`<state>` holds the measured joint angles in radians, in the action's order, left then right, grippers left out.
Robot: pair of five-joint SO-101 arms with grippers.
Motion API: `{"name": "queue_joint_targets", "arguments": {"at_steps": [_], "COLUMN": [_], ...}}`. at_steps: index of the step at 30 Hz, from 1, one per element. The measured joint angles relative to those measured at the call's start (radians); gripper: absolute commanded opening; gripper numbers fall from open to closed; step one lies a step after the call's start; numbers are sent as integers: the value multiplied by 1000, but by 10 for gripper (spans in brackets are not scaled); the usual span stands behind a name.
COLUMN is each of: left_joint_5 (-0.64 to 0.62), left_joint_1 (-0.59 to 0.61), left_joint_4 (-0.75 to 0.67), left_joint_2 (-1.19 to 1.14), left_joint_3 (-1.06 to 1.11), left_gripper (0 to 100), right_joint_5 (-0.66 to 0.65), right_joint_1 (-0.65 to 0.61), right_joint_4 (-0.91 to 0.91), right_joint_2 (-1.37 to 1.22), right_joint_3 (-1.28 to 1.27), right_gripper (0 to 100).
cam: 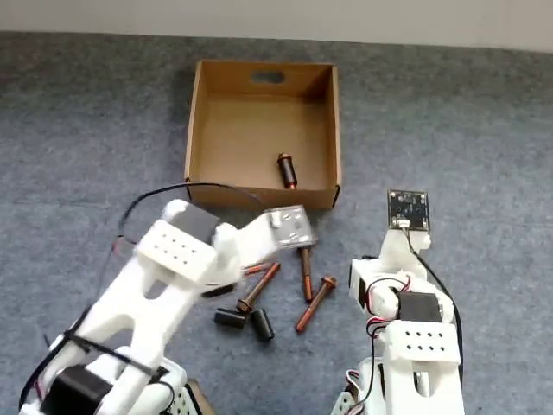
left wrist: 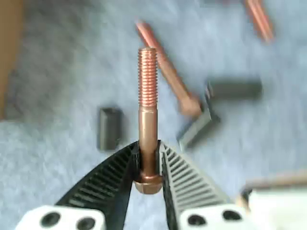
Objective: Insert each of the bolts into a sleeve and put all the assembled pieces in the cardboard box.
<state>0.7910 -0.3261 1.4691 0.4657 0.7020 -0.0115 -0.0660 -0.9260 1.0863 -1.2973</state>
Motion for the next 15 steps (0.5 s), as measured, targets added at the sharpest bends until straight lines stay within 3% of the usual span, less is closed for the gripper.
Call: {"name": "queue_joint_targets", "arguments": {"at_steps": [8, 15], "left_joint_5": [555, 601], "left_joint_1": [373, 611], "left_joint_4": [64, -55], "left_joint_2": [15, 15], "left_joint_3": [52, 61], "left_gripper": [11, 11], "right_joint_5": [0, 0], "right_joint_1": [0, 0], "right_joint_4": [0, 0], "right_joint_2": [0, 0], "right_joint_3": [0, 0], "right_gripper": [5, 5]}}
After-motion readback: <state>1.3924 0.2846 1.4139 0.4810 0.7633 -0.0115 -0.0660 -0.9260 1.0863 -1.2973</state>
